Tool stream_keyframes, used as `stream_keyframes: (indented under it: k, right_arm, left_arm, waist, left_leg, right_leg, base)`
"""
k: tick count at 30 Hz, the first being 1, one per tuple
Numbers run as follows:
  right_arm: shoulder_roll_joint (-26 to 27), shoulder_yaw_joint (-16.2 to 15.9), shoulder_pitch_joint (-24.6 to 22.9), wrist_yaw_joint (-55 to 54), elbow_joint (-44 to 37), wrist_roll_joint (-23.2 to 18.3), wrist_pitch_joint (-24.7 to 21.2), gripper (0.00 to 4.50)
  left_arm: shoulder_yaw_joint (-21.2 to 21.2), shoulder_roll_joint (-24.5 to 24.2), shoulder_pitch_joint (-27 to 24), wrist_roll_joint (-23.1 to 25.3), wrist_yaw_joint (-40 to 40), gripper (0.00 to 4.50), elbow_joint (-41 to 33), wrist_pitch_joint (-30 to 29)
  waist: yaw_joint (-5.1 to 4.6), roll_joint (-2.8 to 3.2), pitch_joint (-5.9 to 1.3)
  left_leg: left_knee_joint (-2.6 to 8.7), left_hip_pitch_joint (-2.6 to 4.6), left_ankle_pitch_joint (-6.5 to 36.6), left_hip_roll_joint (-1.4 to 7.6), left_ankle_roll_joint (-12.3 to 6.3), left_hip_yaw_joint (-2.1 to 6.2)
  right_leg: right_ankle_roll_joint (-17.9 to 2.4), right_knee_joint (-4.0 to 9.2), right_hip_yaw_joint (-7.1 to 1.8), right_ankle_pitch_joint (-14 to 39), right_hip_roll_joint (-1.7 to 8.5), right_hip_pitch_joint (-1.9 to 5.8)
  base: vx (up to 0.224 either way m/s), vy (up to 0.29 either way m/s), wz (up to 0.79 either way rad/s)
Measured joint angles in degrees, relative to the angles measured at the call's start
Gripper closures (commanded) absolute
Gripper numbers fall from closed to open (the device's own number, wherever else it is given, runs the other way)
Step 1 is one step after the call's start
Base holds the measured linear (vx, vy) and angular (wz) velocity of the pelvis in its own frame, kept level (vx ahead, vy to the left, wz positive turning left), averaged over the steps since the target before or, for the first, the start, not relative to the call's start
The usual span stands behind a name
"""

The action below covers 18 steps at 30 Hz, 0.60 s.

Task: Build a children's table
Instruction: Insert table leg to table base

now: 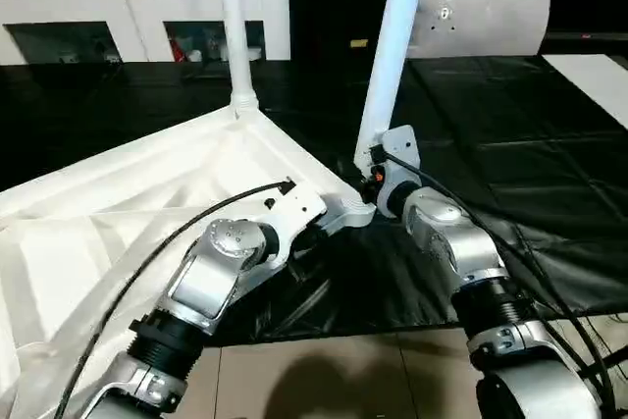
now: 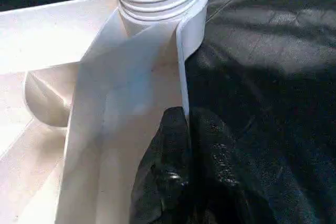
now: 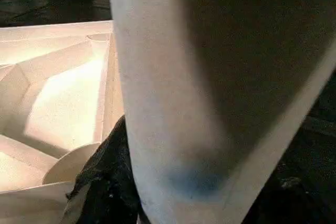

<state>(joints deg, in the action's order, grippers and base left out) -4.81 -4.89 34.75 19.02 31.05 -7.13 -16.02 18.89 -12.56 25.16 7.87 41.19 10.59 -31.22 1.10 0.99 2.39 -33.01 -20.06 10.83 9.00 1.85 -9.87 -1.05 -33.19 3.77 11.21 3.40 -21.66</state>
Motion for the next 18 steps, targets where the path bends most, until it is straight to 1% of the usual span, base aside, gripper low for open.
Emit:
stream_keyframes:
  k: [1,3,4,6,7,8,11,13,15,17,18]
  right_arm:
    - [0.14,-0.06,0.75,0.06,1.36,0.01,0.44,1.91]
    - [0.42,0.04,0.50,0.09,4.60,-0.12,1.04,1.85]
    - [0.63,0.23,0.44,0.19,4.90,-0.10,1.83,1.72]
    - [0.54,0.30,0.63,0.43,5.44,-0.05,2.07,1.48]
    - [0.25,0.28,0.40,0.95,5.70,0.01,2.25,1.48]
    - [-0.08,0.14,-0.10,1.54,5.72,0.03,2.38,1.37]
    - [-1.86,-1.29,-2.38,3.81,4.36,0.96,1.89,0.99]
    - [-2.77,-1.53,-4.23,5.62,2.35,0.92,2.25,0.91]
    - [-4.12,-1.78,-5.88,7.99,0.18,0.37,2.39,0.73]
    - [-5.73,-1.66,-7.98,11.15,-2.04,-0.65,2.94,0.57]
    - [-6.56,-1.43,-9.14,13.39,-3.39,-1.91,3.05,0.57]
  left_arm:
    - [-0.01,-0.19,0.00,0.27,-0.06,4.50,-0.37,-0.59]
    - [0.09,-0.34,0.03,0.52,-0.11,4.50,-0.98,-1.27]
    - [0.06,-0.57,0.08,0.49,-0.11,4.50,-1.03,-1.25]
    - [0.00,-0.90,0.62,0.30,-0.03,4.50,-0.55,-1.08]
    - [-0.01,-1.02,0.90,-0.02,0.13,4.50,0.04,-0.51]
    - [0.05,-1.17,1.38,-0.31,0.52,4.50,0.96,0.30]
    - [0.23,-2.70,2.72,-1.03,2.22,4.50,3.71,3.96]
    - [0.09,-4.11,3.35,-1.41,3.43,4.50,4.70,5.53]
    - [0.16,-5.18,4.17,-1.41,4.82,4.50,5.97,6.89]
    - [0.22,-6.48,4.80,-1.42,6.51,4.50,7.11,8.87]
    - [0.30,-7.08,5.04,-1.53,7.65,4.50,7.81,10.45]
  waist:
    - [-0.15,0.00,0.00]
    - [0.10,0.04,0.02]
    - [0.10,0.21,0.05]
    - [0.18,0.23,0.04]
    - [0.39,0.23,0.04]
    - [0.60,0.24,0.05]
    - [0.98,0.22,0.08]
    - [1.17,0.28,0.16]
    - [1.41,0.28,0.16]
    - [1.44,0.29,0.16]
    - [1.46,0.30,0.16]
  left_leg:
    - [0.02,0.01,0.00,0.01,0.00,0.00]
    - [0.04,-0.10,-0.01,0.01,0.02,0.02]
    - [0.04,-0.17,-0.02,0.01,0.03,-0.02]
    - [0.04,-0.18,0.00,0.01,0.06,-0.02]
    - [0.05,-0.20,0.01,0.01,0.08,-0.03]
    - [0.06,-0.24,0.01,0.01,0.08,-0.03]
    - [0.12,-0.29,0.03,0.01,0.12,-0.02]
    - [0.20,-0.37,0.04,0.02,0.16,-0.01]
    - [0.33,-0.39,0.03,0.02,0.18,-0.02]
    - [0.37,-0.47,0.09,0.02,0.29,-0.02]
    - [0.38,-0.53,0.11,0.02,0.31,-0.02]
  right_leg:
    - [-0.01,-0.01,0.02,-0.01,-0.01,-0.03]
    - [-0.02,-0.01,0.05,-0.01,-0.01,-0.14]
    - [-0.04,0.00,0.01,-0.04,0.00,-0.20]
    - [-0.11,0.00,0.02,-0.10,0.00,-0.19]
    - [-0.18,0.00,0.03,-0.16,0.00,-0.20]
    - [-0.20,0.01,0.04,-0.22,0.00,-0.23]
    - [-0.18,0.01,0.06,-0.63,0.00,-0.27]
    - [-0.17,0.01,0.07,-0.69,0.00,-0.37]
    - [-0.23,0.04,0.10,-0.73,-0.01,-0.41]
    - [-0.33,0.06,0.09,-0.79,-0.01,-0.49]
    - [-0.30,0.07,0.10,-0.77,-0.01,-0.54]
  base:
    - [0.000,0.000,0.00]
    - [0.000,0.000,0.00]
    - [0.000,0.000,0.00]
    - [0.000,0.000,0.00]
    - [0.000,0.000,0.00]
    - [0.000,0.000,0.00]
    - [0.000,0.000,0.00]
    - [0.000,0.000,0.00]
    - [0.000,0.000,0.00]
    - [0.000,0.000,0.00]
    - [0.000,0.000,0.00]
